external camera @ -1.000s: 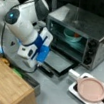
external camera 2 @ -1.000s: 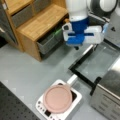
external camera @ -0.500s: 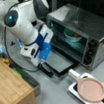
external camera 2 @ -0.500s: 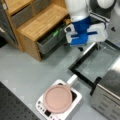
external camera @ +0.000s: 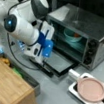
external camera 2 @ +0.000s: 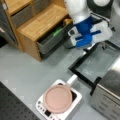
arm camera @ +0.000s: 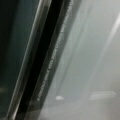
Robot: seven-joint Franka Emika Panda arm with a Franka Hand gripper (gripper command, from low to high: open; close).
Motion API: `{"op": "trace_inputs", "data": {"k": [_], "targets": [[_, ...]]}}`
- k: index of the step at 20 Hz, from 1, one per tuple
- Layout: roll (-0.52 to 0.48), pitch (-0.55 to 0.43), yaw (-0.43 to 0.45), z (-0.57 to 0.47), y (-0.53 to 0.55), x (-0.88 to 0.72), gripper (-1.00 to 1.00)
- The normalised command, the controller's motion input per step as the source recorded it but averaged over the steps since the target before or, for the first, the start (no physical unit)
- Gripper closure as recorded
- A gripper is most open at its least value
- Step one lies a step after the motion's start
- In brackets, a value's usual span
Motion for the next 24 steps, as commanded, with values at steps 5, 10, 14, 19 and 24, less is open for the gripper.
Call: {"op": "trace_inputs", "data": {"k": [5, 10, 14, 19, 24], "targets": [[0.278, -0.070, 0.046, -0.09, 0.34, 0.13, -1.00], [0.224, -0.095, 0.014, -0.14, 0.30, 0.17, -1.00], [0.150, -0.102, 0.111, -0.10, 0.05, 0.13, -1.00], [0.150, -0.167, 0.291, -0.08, -0.14, 0.06, -1.00], [0.225, -0.176, 0.392, -0.13, -0.19, 0.03, -1.00]]}}
